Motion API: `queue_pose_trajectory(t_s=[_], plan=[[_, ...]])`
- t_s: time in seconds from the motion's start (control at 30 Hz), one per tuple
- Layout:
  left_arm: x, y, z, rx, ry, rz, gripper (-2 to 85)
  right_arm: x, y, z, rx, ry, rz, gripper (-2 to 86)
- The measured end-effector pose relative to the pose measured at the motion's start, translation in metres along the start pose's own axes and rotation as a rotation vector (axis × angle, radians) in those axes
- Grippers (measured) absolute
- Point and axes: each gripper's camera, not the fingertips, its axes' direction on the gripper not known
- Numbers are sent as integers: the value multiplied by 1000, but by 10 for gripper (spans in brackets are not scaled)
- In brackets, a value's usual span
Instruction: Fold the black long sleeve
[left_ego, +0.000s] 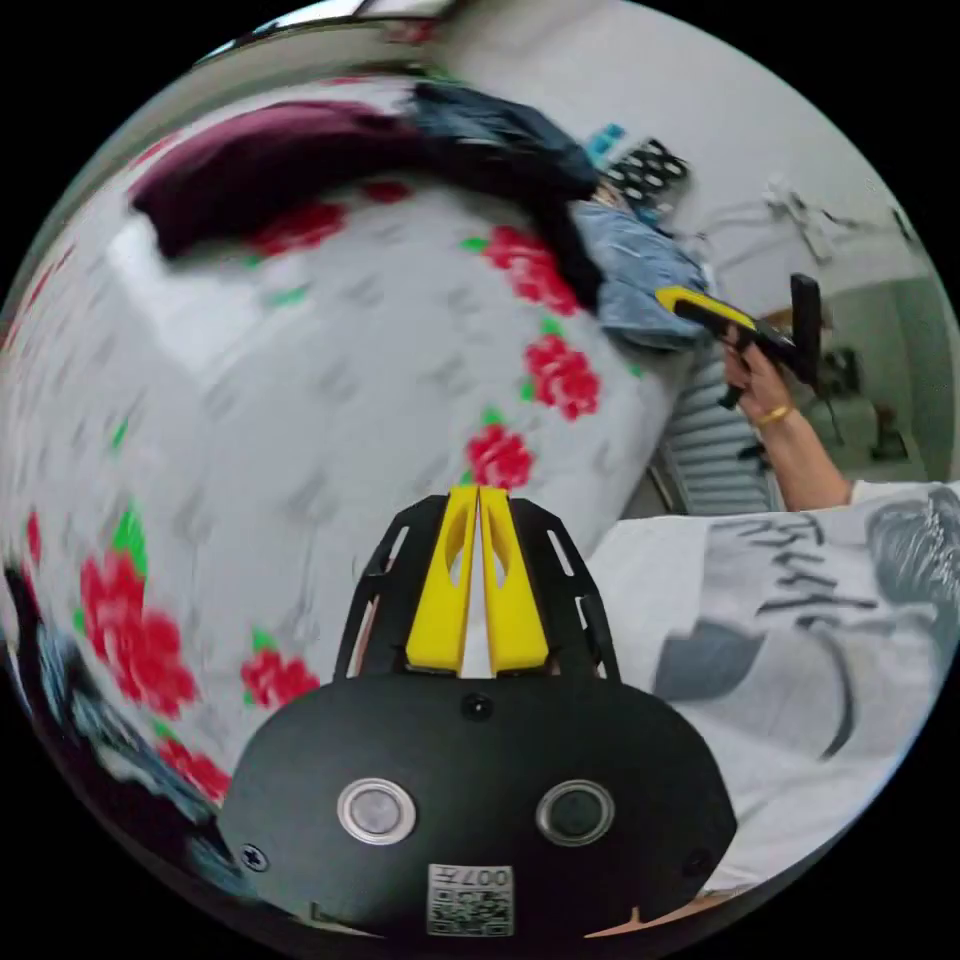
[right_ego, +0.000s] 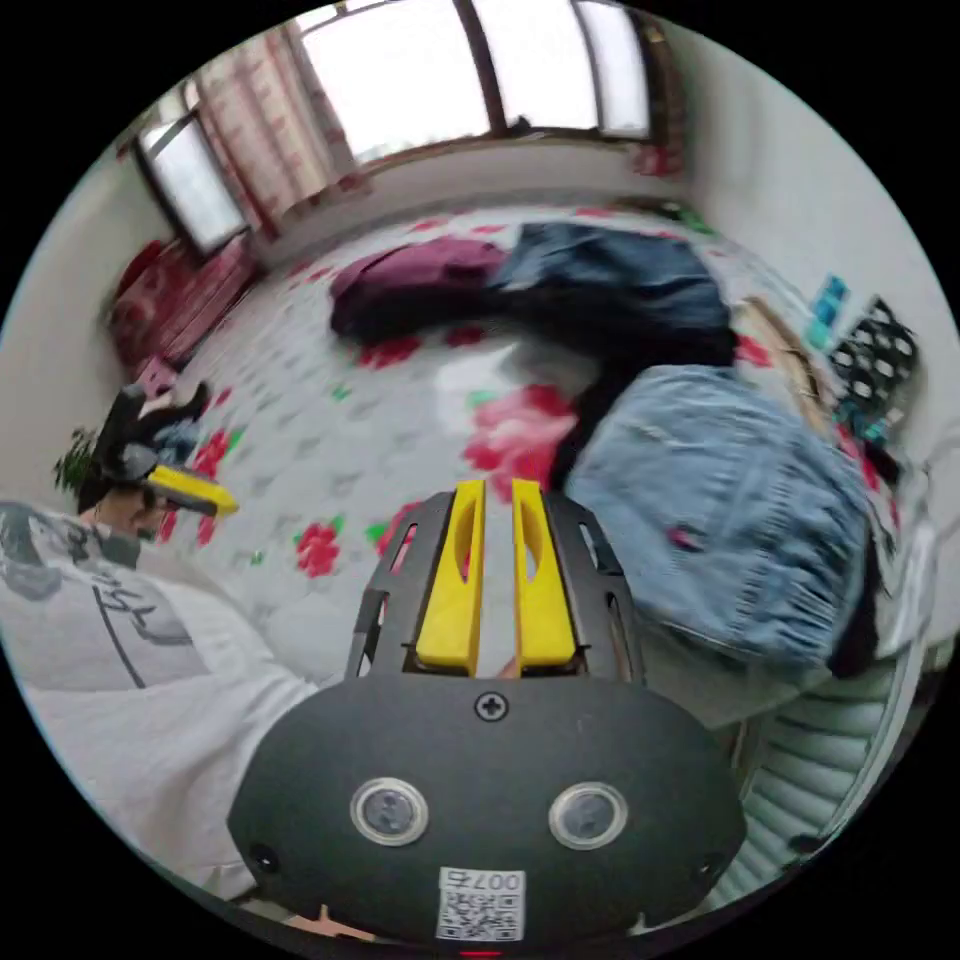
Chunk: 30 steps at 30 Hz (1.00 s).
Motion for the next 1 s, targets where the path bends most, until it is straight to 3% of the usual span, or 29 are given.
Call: queue_pose_trajectory(t_s=[0.17, 0.3, 0.47, 0.57, 0.7, 0.8, 0.93, 1.0], plan=[[-63, 172, -49, 266, -134, -581, -9, -145, -10, 107, -253, -111, -350, 53], [-74, 274, -74, 431, -210, -876, -8, -245, -9, 154, -387, -195, -593, 55], [-87, 380, -133, 622, -442, -1190, 34, -315, 22, 202, -569, -100, -878, 57], [-106, 414, -166, 740, -484, -1271, 78, -329, 35, 201, -512, -73, -991, 55], [-147, 424, -206, 809, -541, -1288, 95, -324, 33, 206, -519, -81, -895, 56], [-198, 411, -229, 750, -587, -1290, 91, -324, 34, 209, -516, -66, -852, 58], [-277, 396, -218, 586, -445, -1365, 44, -322, 35, 212, -515, -54, -806, 61], [-283, 388, -213, 591, -410, -1343, 6, -318, 34, 214, -516, -61, -753, 63]])
